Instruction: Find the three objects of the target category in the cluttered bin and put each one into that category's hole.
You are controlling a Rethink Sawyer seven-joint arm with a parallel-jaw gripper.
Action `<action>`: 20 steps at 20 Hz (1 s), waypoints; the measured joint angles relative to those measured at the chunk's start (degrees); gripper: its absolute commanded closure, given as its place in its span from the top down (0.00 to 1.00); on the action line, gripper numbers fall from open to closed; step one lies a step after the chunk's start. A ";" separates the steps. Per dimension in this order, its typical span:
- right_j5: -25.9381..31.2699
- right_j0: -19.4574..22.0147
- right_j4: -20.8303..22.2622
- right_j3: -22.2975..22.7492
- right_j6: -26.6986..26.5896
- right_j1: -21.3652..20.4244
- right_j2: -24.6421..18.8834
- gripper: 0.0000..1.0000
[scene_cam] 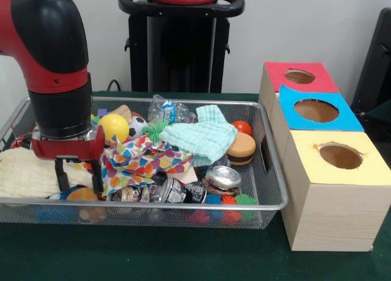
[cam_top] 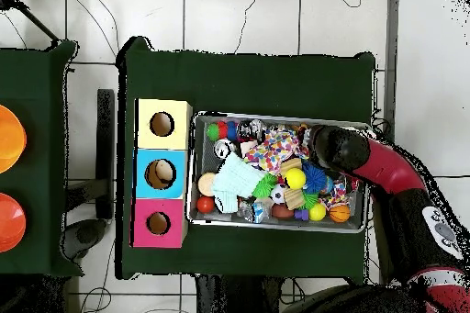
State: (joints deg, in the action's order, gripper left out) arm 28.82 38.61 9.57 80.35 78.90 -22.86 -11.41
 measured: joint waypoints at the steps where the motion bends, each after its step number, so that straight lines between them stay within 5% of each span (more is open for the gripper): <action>1: 0.00 0.00 0.00 0.00 0.00 0.02 0.00 1.00; 20: -1.11 0.01 -0.01 -0.01 0.00 1.11 0.00 1.00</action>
State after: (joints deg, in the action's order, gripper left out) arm 27.71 38.61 9.56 80.34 78.90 -21.75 -11.41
